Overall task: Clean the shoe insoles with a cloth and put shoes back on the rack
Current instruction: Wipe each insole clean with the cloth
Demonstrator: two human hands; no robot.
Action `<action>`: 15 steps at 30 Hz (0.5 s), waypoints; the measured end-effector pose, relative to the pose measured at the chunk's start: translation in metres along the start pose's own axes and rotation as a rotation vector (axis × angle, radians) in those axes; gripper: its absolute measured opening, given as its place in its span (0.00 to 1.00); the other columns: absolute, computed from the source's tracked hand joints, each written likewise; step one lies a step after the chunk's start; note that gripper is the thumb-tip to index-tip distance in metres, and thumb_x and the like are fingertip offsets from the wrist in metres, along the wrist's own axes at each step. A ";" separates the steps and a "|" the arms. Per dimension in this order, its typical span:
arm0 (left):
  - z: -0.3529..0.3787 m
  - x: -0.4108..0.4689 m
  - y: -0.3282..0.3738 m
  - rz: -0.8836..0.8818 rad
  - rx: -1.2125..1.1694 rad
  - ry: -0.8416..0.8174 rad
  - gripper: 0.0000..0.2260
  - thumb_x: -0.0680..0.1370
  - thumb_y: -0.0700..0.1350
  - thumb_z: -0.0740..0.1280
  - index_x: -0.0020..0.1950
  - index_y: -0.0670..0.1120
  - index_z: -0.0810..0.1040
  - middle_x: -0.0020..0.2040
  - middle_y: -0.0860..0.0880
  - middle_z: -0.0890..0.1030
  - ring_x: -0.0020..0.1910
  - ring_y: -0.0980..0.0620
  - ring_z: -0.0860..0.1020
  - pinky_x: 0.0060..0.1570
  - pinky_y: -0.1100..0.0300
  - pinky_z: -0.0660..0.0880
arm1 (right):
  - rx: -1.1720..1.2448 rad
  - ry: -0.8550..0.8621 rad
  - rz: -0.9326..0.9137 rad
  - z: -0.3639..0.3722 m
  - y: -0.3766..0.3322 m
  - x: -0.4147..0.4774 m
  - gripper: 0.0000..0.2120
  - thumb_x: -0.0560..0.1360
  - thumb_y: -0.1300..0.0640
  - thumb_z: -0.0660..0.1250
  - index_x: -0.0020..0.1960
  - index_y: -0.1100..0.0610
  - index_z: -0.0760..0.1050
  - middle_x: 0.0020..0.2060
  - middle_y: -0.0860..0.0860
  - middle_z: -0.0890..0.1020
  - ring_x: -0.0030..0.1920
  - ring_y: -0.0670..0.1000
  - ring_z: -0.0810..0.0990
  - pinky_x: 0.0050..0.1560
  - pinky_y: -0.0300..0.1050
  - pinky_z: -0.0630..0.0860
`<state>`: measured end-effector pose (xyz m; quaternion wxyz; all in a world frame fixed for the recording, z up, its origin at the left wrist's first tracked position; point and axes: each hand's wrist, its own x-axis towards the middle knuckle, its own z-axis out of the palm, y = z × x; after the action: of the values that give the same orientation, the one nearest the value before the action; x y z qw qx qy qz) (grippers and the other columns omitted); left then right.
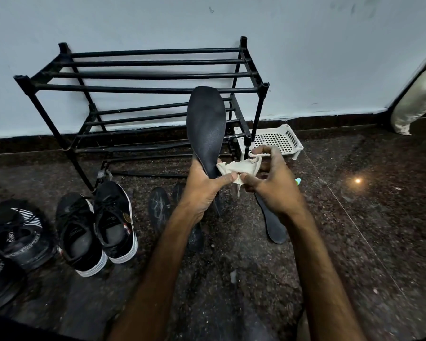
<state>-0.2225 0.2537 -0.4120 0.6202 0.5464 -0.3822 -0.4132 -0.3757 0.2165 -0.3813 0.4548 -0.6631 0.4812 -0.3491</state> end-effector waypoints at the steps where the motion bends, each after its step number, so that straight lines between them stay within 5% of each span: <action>1: 0.001 0.000 0.000 -0.005 0.023 0.007 0.33 0.67 0.31 0.77 0.69 0.43 0.68 0.51 0.53 0.80 0.48 0.62 0.80 0.49 0.67 0.76 | -0.009 0.014 -0.006 0.001 -0.001 0.000 0.25 0.72 0.65 0.73 0.60 0.46 0.66 0.49 0.53 0.81 0.45 0.53 0.84 0.46 0.55 0.83; 7: -0.010 0.006 -0.001 0.059 0.324 0.080 0.35 0.70 0.33 0.75 0.72 0.47 0.63 0.57 0.52 0.79 0.54 0.56 0.79 0.54 0.65 0.76 | -0.071 -0.020 0.043 -0.010 -0.006 -0.002 0.25 0.74 0.69 0.69 0.61 0.51 0.62 0.44 0.52 0.78 0.46 0.53 0.83 0.46 0.55 0.83; 10: -0.009 0.005 -0.003 0.035 0.431 0.137 0.31 0.73 0.37 0.74 0.71 0.46 0.63 0.56 0.52 0.79 0.50 0.57 0.79 0.42 0.73 0.75 | -0.135 -0.030 0.032 -0.017 -0.006 0.000 0.22 0.74 0.68 0.70 0.61 0.53 0.65 0.43 0.50 0.77 0.45 0.50 0.81 0.48 0.51 0.82; 13: -0.002 0.004 -0.010 -0.110 0.223 0.090 0.20 0.76 0.42 0.72 0.63 0.46 0.67 0.54 0.49 0.81 0.45 0.53 0.82 0.47 0.58 0.81 | -0.074 0.022 0.009 -0.014 -0.005 0.001 0.19 0.74 0.69 0.69 0.58 0.52 0.67 0.43 0.51 0.78 0.45 0.52 0.81 0.48 0.53 0.82; 15: 0.004 0.002 -0.010 -0.210 -0.070 0.066 0.13 0.77 0.35 0.69 0.57 0.45 0.72 0.52 0.44 0.83 0.43 0.48 0.84 0.46 0.52 0.82 | 0.178 0.076 0.101 -0.010 -0.003 0.002 0.17 0.75 0.71 0.65 0.56 0.53 0.67 0.46 0.54 0.78 0.46 0.54 0.82 0.49 0.56 0.82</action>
<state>-0.2266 0.2498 -0.4213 0.6046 0.5747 -0.2875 -0.4707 -0.3831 0.2126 -0.3754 0.5101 -0.5813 0.4982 -0.3920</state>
